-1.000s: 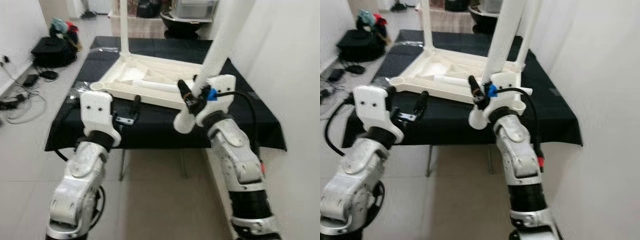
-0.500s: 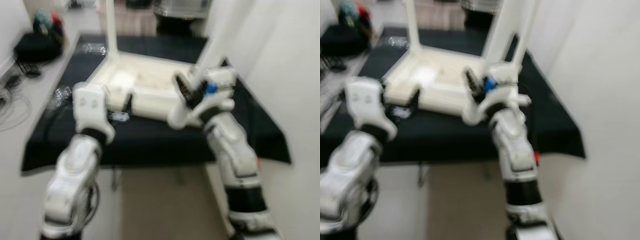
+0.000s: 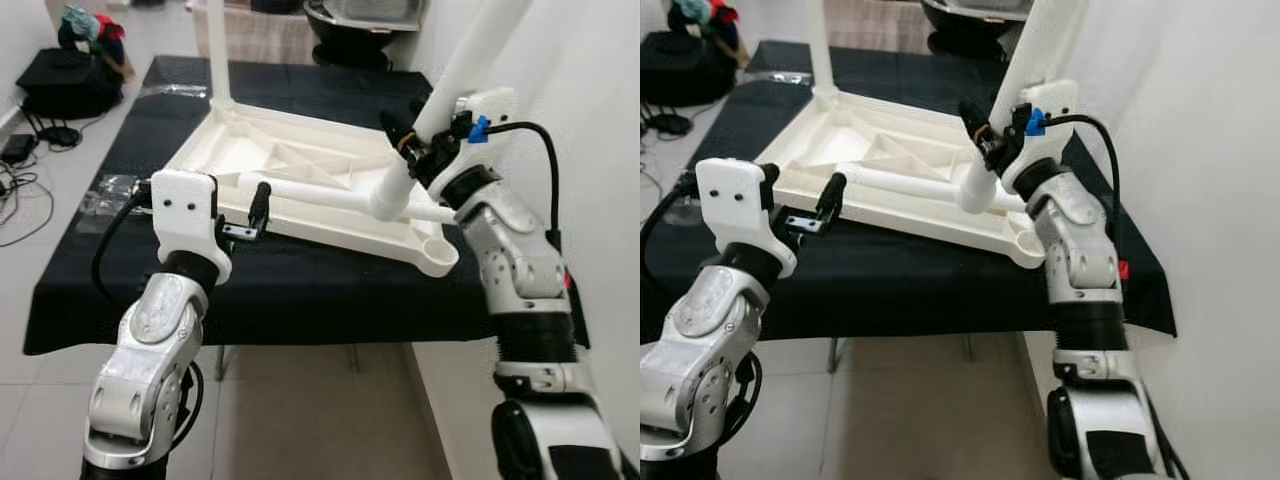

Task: Building children table

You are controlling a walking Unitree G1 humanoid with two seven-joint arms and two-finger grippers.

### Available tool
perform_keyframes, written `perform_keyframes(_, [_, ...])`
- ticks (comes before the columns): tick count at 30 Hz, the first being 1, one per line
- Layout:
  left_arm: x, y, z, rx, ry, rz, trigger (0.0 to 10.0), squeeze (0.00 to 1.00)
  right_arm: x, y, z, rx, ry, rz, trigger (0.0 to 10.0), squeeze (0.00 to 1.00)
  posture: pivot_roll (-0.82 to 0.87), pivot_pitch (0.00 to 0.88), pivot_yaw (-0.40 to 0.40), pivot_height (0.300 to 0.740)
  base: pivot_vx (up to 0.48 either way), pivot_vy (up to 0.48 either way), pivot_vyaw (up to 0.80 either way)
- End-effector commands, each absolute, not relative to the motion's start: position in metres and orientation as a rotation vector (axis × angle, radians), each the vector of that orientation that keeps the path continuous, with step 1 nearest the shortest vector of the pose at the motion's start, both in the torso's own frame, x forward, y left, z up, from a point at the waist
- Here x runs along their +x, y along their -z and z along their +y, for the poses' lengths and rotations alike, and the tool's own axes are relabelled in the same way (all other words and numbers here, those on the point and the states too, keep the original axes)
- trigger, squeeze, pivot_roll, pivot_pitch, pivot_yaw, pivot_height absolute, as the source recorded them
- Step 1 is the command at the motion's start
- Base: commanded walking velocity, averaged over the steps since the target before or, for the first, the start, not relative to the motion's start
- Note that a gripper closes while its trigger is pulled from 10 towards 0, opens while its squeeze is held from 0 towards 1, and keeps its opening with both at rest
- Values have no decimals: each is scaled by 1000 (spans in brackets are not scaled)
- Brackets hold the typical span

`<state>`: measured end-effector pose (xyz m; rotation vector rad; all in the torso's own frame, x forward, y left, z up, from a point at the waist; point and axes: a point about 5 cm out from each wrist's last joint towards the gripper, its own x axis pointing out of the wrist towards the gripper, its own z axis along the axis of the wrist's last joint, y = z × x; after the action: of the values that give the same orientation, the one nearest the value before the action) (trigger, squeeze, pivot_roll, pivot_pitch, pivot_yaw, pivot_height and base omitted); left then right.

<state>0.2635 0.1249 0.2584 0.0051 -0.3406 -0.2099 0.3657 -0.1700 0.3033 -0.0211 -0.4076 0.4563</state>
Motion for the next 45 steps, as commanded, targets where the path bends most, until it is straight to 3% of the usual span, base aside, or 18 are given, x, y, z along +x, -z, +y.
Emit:
perform_keyframes(1, [257,-253,118,7,278,-318,10000,0,371,-312,-186,-7,-427,-429,10000,0,28,131,-101,740,0,0,0])
perform_keyframes(5, [249,-237,111,8,350,-260,10000,0,383,-326,-214,-4,-366,-422,10000,0,28,149,-103,740,0,0,-600])
perform_keyframes(7, [249,-235,110,8,348,-254,10000,0,384,-327,-213,-14,-375,-420,10000,0,29,151,-104,740,0,0,-800])
perform_keyframes(24, [244,-227,109,-4,359,-226,10000,0,392,-319,-170,3,-590,-433,10000,0,36,180,-105,740,0,0,-799])
perform_keyframes(41, [240,-225,107,-10,375,-215,10000,0,396,-321,-146,-13,-695,-416,10000,0,35,199,-106,740,0,0,0])
perform_keyframes(45, [222,-214,87,-32,554,-147,10000,0,395,-318,-137,-19,-882,-323,10000,0,39,224,-109,740,0,0,0])
